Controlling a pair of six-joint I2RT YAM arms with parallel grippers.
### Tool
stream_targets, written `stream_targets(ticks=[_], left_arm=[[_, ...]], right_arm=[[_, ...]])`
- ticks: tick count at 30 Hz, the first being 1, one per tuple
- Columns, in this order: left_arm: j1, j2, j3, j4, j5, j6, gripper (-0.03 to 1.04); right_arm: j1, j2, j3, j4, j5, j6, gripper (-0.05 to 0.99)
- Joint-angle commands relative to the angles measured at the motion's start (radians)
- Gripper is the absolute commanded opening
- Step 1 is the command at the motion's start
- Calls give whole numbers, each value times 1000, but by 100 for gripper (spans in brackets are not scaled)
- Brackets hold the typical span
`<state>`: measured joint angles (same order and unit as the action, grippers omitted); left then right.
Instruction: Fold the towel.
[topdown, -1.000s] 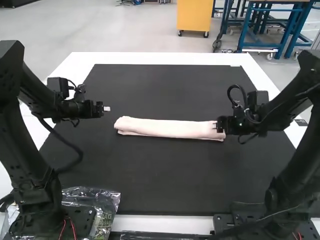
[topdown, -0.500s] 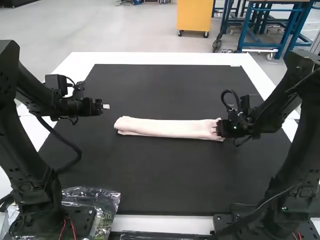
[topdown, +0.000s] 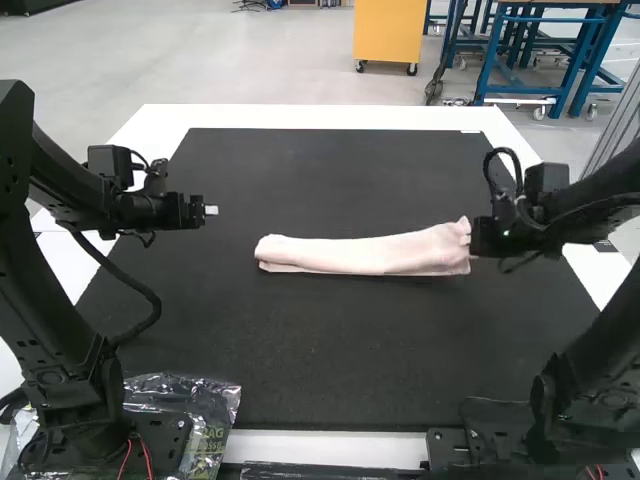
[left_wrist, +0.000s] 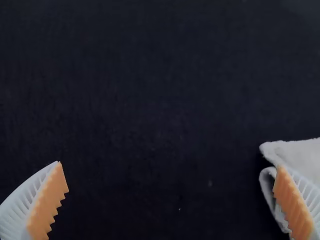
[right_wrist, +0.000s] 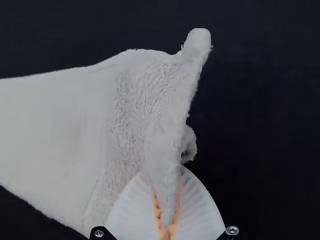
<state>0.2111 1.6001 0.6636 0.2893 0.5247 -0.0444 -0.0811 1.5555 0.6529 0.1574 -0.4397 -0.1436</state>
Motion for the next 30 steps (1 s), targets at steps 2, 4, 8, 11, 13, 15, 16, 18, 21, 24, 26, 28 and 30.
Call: stream_targets(ticks=[2, 4, 8, 11, 13, 15, 16, 18, 21, 24, 26, 28, 30], left_arm=[[-1, -26, 13, 13, 12, 21, 97], [-1, -25, 13, 13, 12, 21, 97], [-1, -25, 13, 16, 12, 23, 97], [-1, -25, 10, 16, 12, 35, 97], [1, -25, 5, 16, 11, 41, 97], [-1, -25, 1, 16, 12, 44, 97], [-1, -25, -4, 16, 12, 48, 97], [-1, -25, -13, 17, 14, 49, 97], [1, -25, -32, 27, 14, 51, 97], [-1, -25, -52, 45, 15, 51, 97], [-1, -25, -67, 60, 17, 51, 97], [-1, -25, -84, 79, 18, 51, 97], [-1, -25, -101, 99, 20, 51, 97]], right_arm=[[29, -38, 45, -30, -31, -11, -2], [61, -40, 50, -30, -28, -5, -2], [179, -32, 50, -19, 4, 32, -2], [280, -9, 57, 14, 32, 70, -2], [342, 15, 68, 37, 38, 102, -2], [394, 44, 86, 53, 45, 122, -2], [417, 58, 94, 60, 55, 122, -2], [457, 89, 116, 73, 61, 133, -2], [501, 137, 156, 85, 62, 154, -2], [541, 183, 203, 96, 68, 157, -2], [566, 221, 237, 99, 75, 157, -2], [587, 258, 272, 99, 76, 157, -2], [609, 290, 309, 99, 81, 157, -2]])
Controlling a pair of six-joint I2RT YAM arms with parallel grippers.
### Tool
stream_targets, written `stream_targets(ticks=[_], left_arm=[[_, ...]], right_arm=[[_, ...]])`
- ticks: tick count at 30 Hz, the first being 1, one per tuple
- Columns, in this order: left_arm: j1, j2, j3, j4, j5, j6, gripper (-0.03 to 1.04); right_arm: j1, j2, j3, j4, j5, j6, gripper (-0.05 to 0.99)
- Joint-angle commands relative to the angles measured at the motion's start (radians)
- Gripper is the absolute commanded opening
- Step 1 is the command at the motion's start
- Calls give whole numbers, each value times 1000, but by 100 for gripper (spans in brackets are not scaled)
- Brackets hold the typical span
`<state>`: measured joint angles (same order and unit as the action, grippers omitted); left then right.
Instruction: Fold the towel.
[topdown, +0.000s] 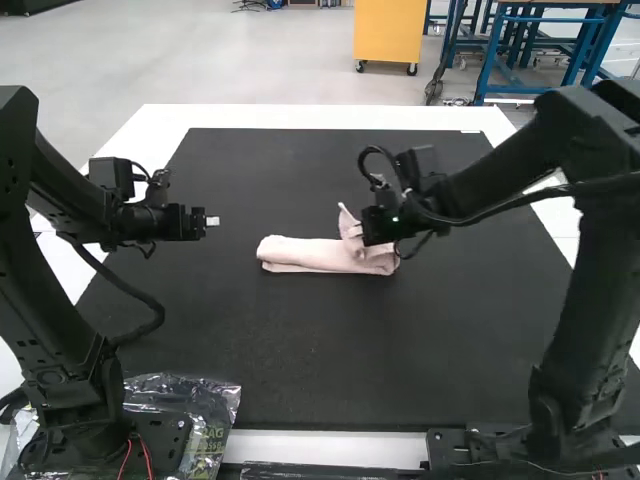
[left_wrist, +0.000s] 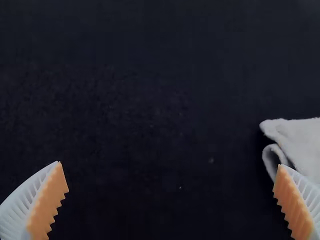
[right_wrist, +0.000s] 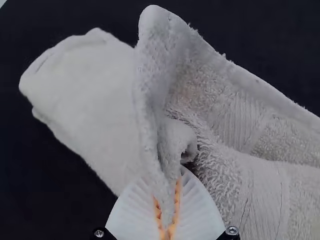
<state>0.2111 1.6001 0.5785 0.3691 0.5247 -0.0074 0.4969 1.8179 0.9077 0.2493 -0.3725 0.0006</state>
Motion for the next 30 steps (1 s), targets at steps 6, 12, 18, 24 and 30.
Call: stream_targets(ticks=[6, 12, 18, 24, 30], left_arm=[[-1, -23, -66, 65, 24, 12, 97], [5, -22, -95, 96, 24, 12, 97], [8, -22, -100, 102, 23, 11, 97], [16, -22, -100, 117, 15, 6, 97], [17, -22, -101, 116, 12, 7, 97]], right_arm=[[91, 123, 163, 4, 15, 13, -2], [138, 202, 263, -4, 15, 13, -2], [178, 261, 333, -12, 12, 33, -2], [224, 302, 396, -15, -31, 91, 0], [250, 296, 487, -33, -85, 182, 54]])
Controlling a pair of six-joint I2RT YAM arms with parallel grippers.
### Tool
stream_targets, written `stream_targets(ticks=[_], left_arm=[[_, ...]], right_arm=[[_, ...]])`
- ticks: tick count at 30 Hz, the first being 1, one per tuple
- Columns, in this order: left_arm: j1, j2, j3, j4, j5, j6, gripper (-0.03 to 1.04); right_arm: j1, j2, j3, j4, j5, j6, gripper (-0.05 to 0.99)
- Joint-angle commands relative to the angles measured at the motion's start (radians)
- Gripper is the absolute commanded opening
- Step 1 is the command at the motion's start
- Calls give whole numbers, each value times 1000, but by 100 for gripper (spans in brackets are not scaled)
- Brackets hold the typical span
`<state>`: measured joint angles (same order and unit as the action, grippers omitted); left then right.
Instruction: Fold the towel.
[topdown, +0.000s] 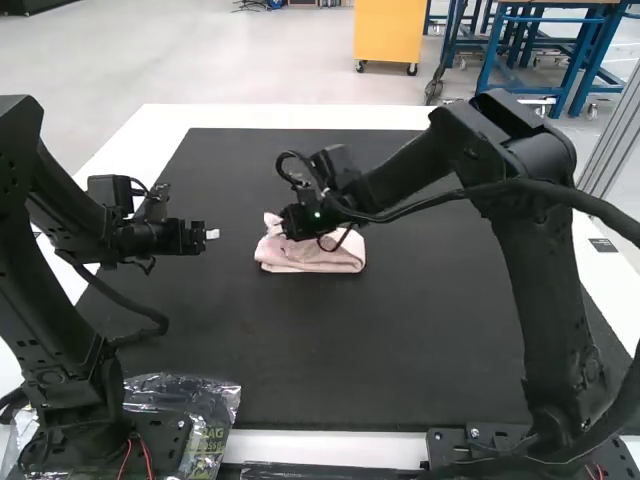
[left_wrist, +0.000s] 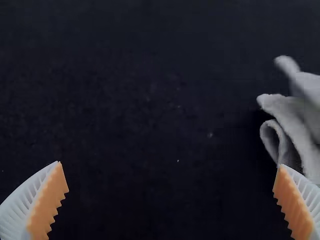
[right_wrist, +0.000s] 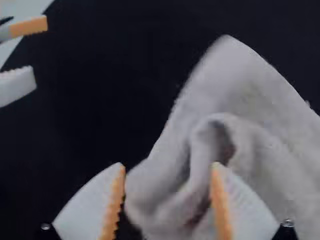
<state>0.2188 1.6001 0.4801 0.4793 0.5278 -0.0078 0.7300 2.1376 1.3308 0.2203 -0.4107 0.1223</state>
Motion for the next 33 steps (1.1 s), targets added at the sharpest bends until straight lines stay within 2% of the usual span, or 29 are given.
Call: stream_targets(ticks=[1, 2, 4, 6, 7, 8, 9, 10, 11, 13, 17, 22, 33], left_arm=[[10, -22, -5, 7, 8, 9, 97], [13, -23, -6, 7, 0, 8, 97], [19, -23, -6, 5, 0, 5, 97], [25, -23, -6, 5, 0, 2, 97], [28, -23, -8, 7, 0, 2, 97], [30, -23, -6, 7, 1, 0, 97], [30, -23, -8, 8, 1, 0, 97], [28, -25, -8, 8, 1, 0, 97], [28, -25, -6, 8, 1, 0, 97], [25, -25, -6, 5, 1, 0, 97], [24, -26, -6, 5, 3, -3, 97], [21, -28, -6, 8, 6, -8, 97], [22, -31, -9, 5, 8, -6, 97]], right_arm=[[19, -33, 84, -25, -46, 59, 65], [19, -41, 102, -50, -46, 56, 75], [19, -61, 127, -84, -45, 46, 82], [12, -99, 128, -99, -45, 17, 82], [9, -125, 123, -96, -43, 11, 77], [6, -150, 114, -91, -50, -7, 60], [2, -174, 97, -90, -63, -26, 36], [-6, -197, 74, -65, -63, -33, 6], [-17, -214, 47, -16, -57, -23, -1], [-30, -222, -5, 40, -56, -9, -2], [-49, -222, -99, 56, -54, -32, -2], [-72, -217, -208, 195, -50, -23, -2], [-129, -142, -252, 297, -48, -30, -2]])
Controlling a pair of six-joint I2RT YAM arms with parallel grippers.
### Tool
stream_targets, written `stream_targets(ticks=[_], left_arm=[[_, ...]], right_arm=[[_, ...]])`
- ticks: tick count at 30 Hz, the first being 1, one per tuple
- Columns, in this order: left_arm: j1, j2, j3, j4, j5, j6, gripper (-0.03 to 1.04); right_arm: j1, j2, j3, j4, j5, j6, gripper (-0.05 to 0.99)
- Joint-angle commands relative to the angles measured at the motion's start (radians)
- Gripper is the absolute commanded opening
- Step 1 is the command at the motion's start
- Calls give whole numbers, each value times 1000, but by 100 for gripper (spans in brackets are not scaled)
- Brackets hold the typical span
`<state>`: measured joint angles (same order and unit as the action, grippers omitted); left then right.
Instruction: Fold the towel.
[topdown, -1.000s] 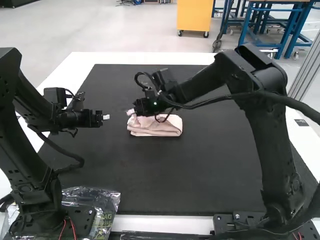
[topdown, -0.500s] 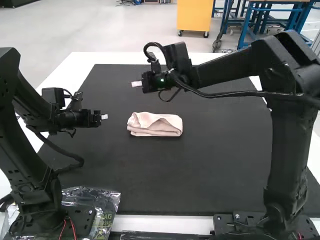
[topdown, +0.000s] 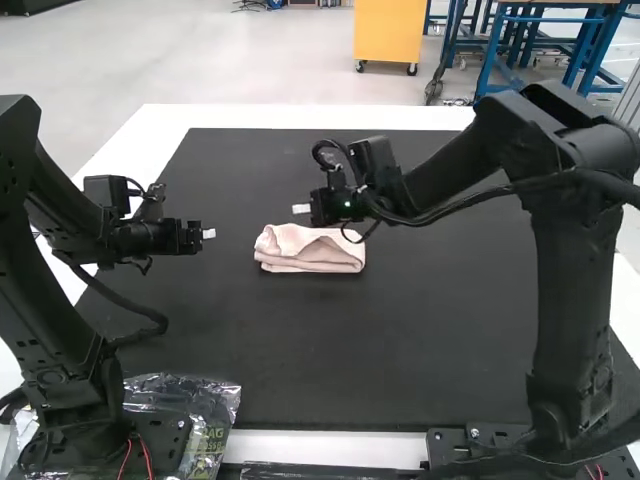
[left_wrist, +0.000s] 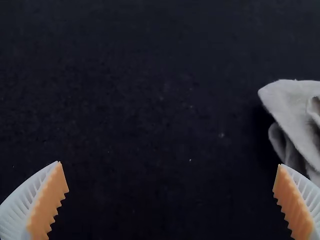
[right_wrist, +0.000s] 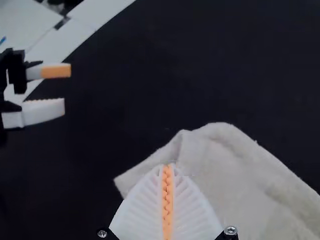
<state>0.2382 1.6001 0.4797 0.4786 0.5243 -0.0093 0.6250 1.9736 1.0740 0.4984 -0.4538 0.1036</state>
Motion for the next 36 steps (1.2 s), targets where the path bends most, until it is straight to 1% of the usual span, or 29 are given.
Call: stream_targets(ticks=[1, 4, 11, 29, 36], left_arm=[[1, -31, -10, 8, 11, -4, 97], [3, -31, -10, 8, 13, -4, 97], [1, -31, -10, 8, 13, -3, 97], [1, -31, -12, 6, 16, -6, 97], [1, -31, -13, 8, 17, -6, 97]], right_arm=[[-30, 28, 4, 26, -3, -13, -3], [-48, 60, 7, 32, -3, -27, -2], [-68, 125, 15, 62, -8, -30, -2], [-10, 217, 21, 88, -14, -27, -2], [5, 268, 10, 131, -11, -30, -2]])
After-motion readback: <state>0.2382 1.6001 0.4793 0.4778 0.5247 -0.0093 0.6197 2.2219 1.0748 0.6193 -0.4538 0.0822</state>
